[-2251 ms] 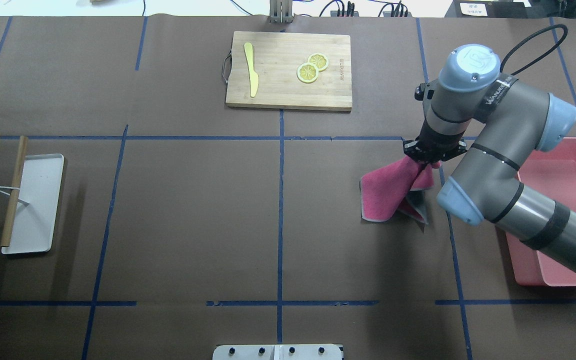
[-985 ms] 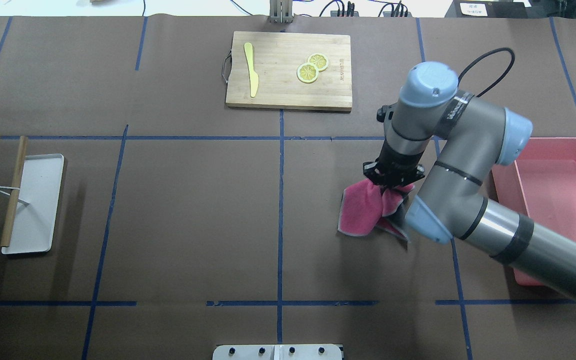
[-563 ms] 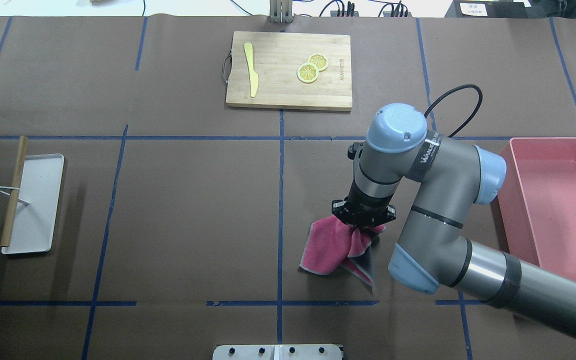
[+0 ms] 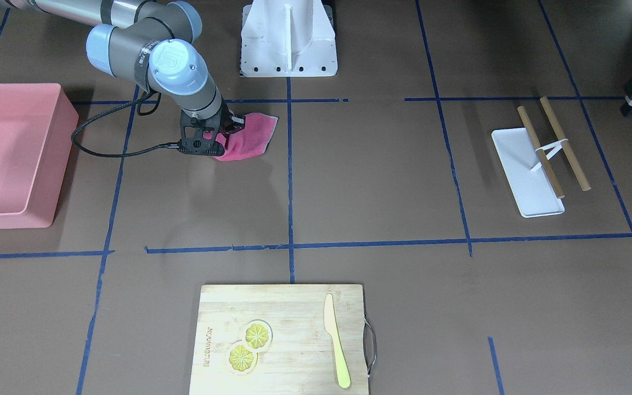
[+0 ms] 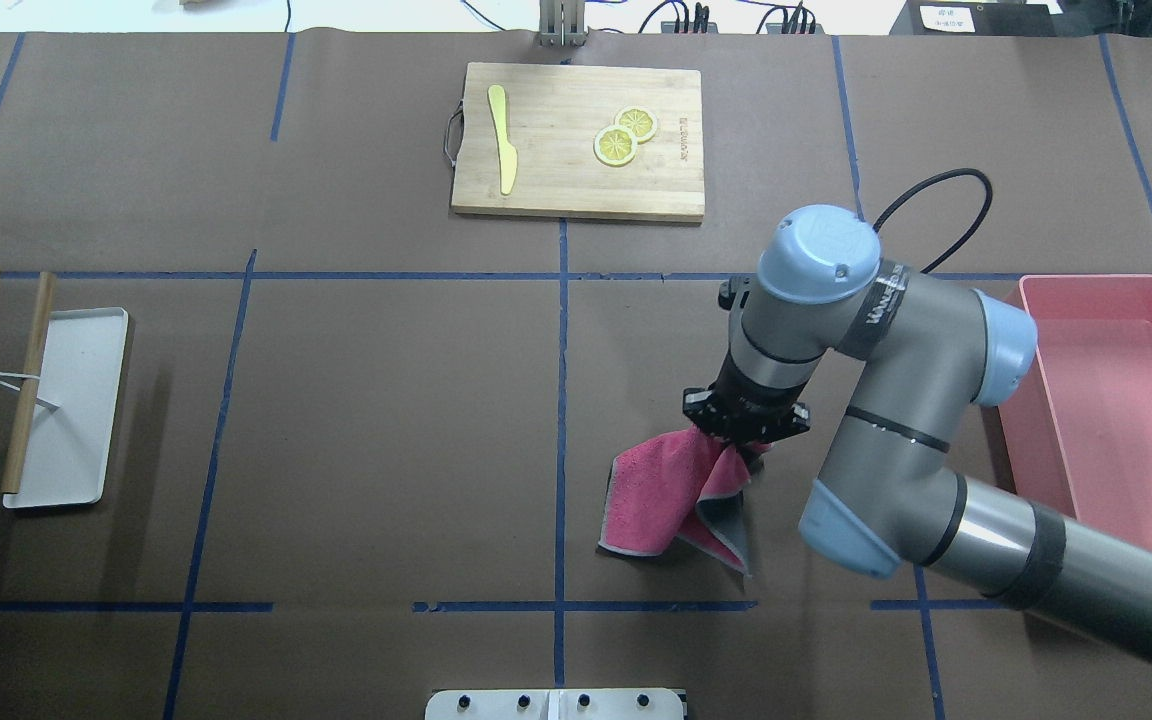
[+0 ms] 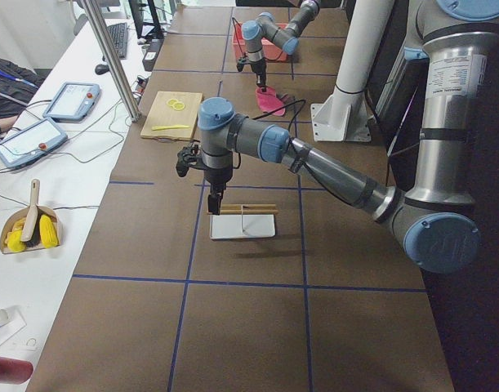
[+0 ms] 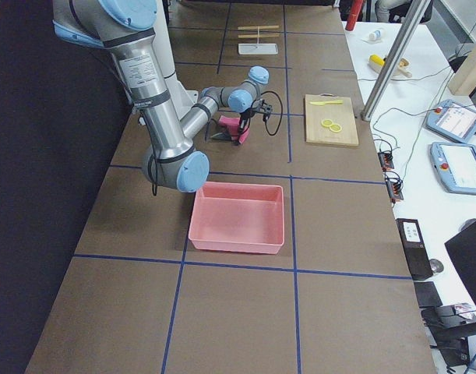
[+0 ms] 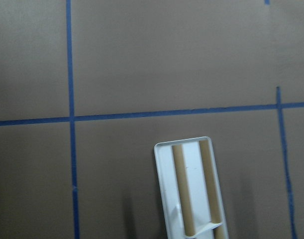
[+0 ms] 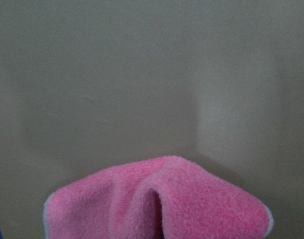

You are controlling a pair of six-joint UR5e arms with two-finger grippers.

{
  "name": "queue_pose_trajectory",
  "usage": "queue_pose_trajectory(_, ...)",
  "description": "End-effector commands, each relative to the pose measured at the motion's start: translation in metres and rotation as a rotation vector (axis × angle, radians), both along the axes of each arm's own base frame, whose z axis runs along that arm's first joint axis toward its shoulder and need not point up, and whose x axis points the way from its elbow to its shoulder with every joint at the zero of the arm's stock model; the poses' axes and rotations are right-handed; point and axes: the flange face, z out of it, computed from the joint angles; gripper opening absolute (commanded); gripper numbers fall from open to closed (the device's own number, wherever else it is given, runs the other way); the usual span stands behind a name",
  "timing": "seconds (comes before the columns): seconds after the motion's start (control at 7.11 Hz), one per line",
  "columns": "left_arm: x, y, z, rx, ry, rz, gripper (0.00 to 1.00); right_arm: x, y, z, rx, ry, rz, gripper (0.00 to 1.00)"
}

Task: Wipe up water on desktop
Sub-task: 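Wipe the cloth back and forth across the table with the right gripper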

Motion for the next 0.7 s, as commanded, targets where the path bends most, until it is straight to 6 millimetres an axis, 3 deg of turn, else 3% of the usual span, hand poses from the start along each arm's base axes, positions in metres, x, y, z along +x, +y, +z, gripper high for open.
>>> queue_pose_trajectory(0.0, -0.006, -0.004, 0.015, -0.003, -0.007, 0.018, 1.00, 0.032, -0.055, 0.051, -0.025, 0.077, 0.066, 0.00)
queue_pose_trajectory(0.28, -0.006, -0.005, 0.014, -0.003, -0.006, 0.017, 1.00, 0.078, -0.107, 0.082, 0.018, 0.111, 0.084, 0.00)
queue_pose_trajectory(0.42, -0.006, -0.005, 0.014, -0.004, -0.006, 0.018, 1.00, 0.098, -0.125, 0.091, 0.011, 0.123, 0.115, 0.00)
queue_pose_trajectory(0.56, -0.006, -0.006, 0.016, -0.005, -0.006, 0.018, 1.00, 0.106, -0.130, 0.089, 0.009, 0.118, 0.129, 0.00)
